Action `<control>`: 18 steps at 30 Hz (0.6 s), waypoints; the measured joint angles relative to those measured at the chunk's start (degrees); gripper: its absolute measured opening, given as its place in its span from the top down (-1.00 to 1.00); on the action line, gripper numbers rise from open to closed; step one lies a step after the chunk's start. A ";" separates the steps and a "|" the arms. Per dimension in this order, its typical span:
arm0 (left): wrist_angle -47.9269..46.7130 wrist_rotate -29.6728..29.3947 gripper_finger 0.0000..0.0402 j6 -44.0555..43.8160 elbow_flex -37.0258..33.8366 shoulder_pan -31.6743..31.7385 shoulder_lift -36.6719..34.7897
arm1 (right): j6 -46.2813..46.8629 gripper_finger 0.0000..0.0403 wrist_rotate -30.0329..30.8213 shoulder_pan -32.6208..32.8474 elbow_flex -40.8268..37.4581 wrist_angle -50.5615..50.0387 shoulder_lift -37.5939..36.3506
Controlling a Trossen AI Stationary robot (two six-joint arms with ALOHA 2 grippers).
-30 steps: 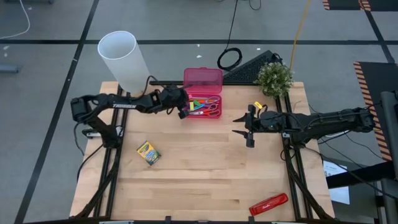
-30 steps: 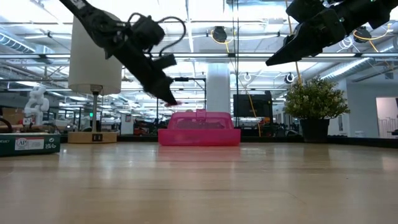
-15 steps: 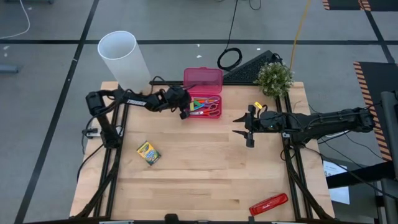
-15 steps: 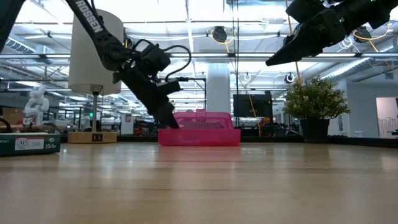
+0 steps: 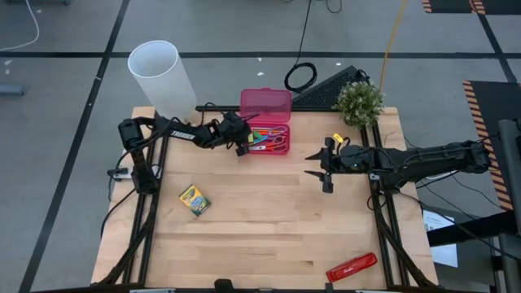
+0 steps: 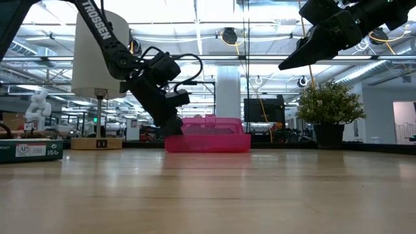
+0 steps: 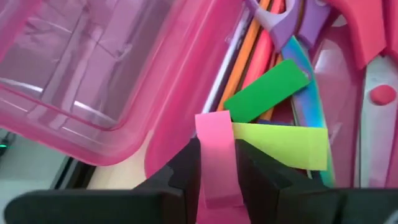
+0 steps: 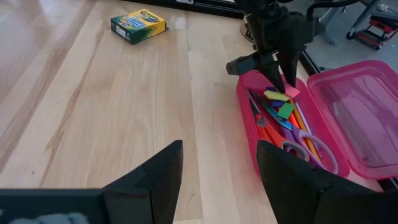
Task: Pack school essentials
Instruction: Put the pink eraser into the red supply box, then put the crayon box into the red supply box
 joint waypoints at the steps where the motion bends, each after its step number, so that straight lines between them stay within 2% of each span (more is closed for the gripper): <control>1: 0.01 -0.56 0.50 0.14 0.00 -0.24 0.00 | 0.01 0.03 0.00 0.00 0.00 -0.18 0.00; 10: -1.23 -6.34 0.00 -2.52 0.01 -3.03 -1.10 | 0.05 0.03 0.00 0.00 0.00 -0.55 0.00; 13: -2.99 -6.93 -0.06 -3.31 -0.02 -4.76 -3.41 | 0.20 0.03 0.00 0.00 0.00 -0.66 0.00; 18: -11.32 -7.14 -0.08 -9.75 0.09 -7.74 -11.74 | 0.30 0.03 -0.02 0.00 0.00 -0.73 0.00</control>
